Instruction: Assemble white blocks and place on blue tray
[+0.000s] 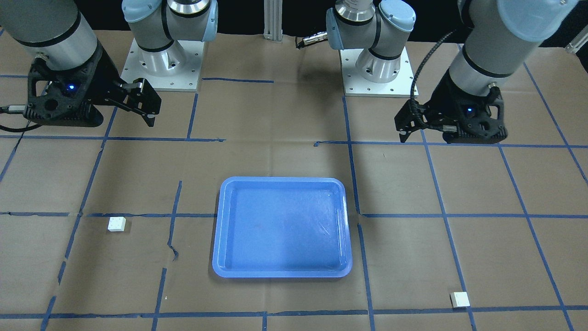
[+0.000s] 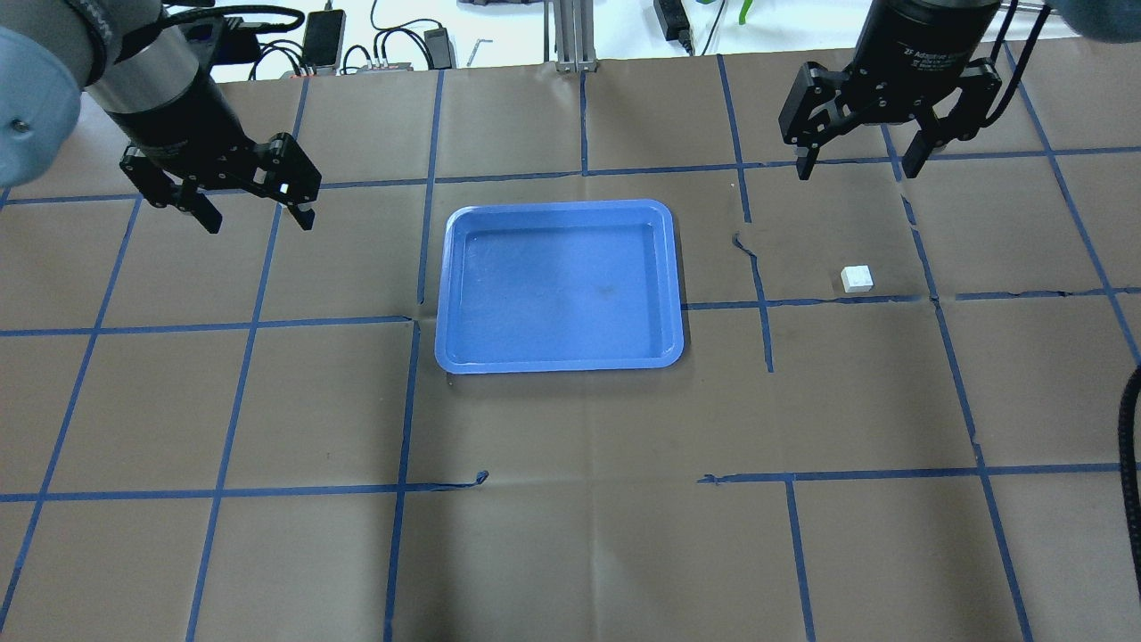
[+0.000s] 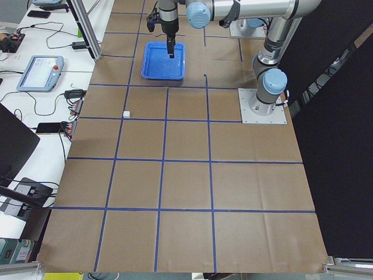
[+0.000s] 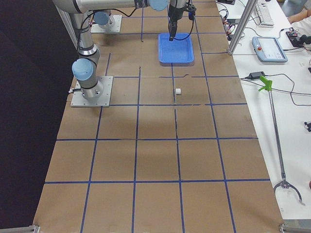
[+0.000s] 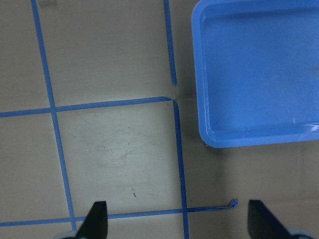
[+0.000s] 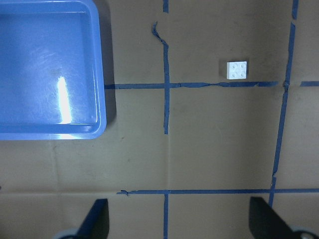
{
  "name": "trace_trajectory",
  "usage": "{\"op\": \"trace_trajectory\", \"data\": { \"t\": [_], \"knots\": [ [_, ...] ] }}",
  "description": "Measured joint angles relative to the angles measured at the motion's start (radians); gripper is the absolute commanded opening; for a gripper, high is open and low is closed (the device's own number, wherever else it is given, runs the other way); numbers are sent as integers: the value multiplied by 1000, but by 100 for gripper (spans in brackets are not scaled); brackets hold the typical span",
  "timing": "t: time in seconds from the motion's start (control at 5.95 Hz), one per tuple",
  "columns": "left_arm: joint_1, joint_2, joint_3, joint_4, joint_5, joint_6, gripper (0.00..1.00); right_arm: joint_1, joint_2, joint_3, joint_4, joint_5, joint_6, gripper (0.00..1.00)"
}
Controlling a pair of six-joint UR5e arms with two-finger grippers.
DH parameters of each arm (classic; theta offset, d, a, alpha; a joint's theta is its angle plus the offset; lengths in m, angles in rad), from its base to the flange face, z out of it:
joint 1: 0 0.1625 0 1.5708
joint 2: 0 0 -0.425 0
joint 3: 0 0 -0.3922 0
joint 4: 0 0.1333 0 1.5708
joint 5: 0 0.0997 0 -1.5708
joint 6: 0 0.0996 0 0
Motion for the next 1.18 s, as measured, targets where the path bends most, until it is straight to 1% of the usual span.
{"op": "trace_trajectory", "data": {
  "t": [0.17,0.34,0.5,0.67,0.84,1.01,1.18],
  "knots": [
    [43,-43,0,58,0,3,100,-24,4,1,-1,3,-124,100],
    [87,-92,-8,151,0,33,100,-53,9,1,-9,8,-284,100],
    [125,-145,-17,225,-1,111,100,-80,20,1,-31,12,-507,100],
    [144,-205,-22,305,0,193,100,-105,42,1,-74,9,-792,100],
    [151,-270,-17,385,0,235,99,-143,64,1,-115,5,-1082,100],
    [157,-345,2,445,0,257,99,-202,87,1,-149,8,-1356,100],
    [165,-420,26,508,0,269,99,-259,116,1,-187,20,-1581,100]
  ]
}}
